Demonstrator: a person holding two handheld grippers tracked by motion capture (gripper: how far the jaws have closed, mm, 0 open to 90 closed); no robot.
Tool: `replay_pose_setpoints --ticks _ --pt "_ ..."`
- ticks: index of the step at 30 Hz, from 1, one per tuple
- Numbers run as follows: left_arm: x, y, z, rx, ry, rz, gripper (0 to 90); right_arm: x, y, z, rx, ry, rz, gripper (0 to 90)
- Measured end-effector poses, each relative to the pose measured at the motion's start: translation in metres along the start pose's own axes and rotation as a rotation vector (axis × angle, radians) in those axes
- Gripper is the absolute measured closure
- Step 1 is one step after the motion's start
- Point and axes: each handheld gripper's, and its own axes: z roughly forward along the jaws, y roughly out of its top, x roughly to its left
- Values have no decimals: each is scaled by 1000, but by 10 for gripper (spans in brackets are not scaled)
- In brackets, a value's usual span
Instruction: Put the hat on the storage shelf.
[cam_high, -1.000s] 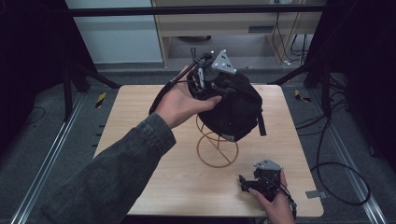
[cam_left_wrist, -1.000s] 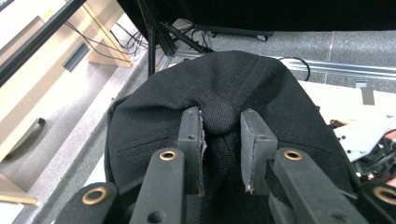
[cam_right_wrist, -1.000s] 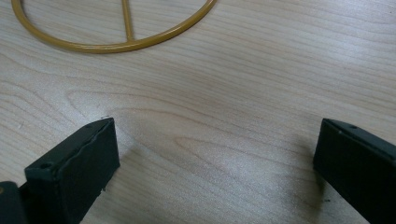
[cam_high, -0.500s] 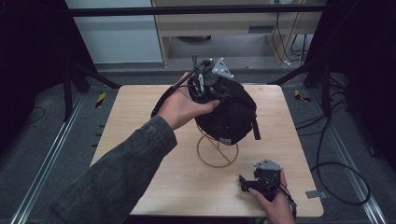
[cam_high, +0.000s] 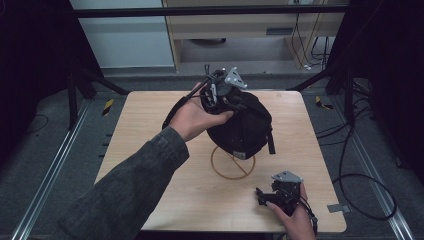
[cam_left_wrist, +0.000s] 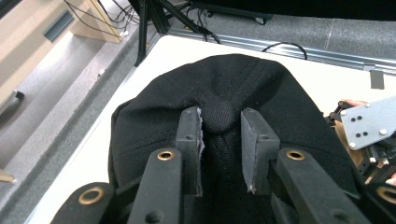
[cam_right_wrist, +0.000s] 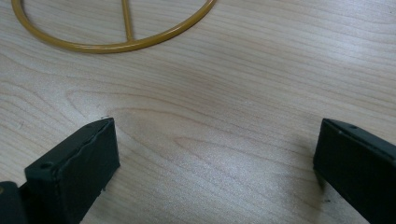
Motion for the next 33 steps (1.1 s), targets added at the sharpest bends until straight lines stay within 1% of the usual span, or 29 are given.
replay_pose_setpoints --ticks 3,5,10,14,19,33 --pt "0 -2 2 -3 -7 1 709 0 0 0 0 0 0 4" --pt "-1 -3 2 -2 0 0 709 0 0 0 0 0 0 4" --pt "-2 -5 6 5 -12 -1 703 0 0 0 1 0 -1 4" --pt "-3 -7 9 8 -10 5 701 0 0 0 1 0 0 4" --pt "-3 -10 11 9 -10 1 700 0 0 0 0 -1 0 4" --pt "-4 -11 15 8 -10 -1 698 0 0 0 0 -1 0 4"
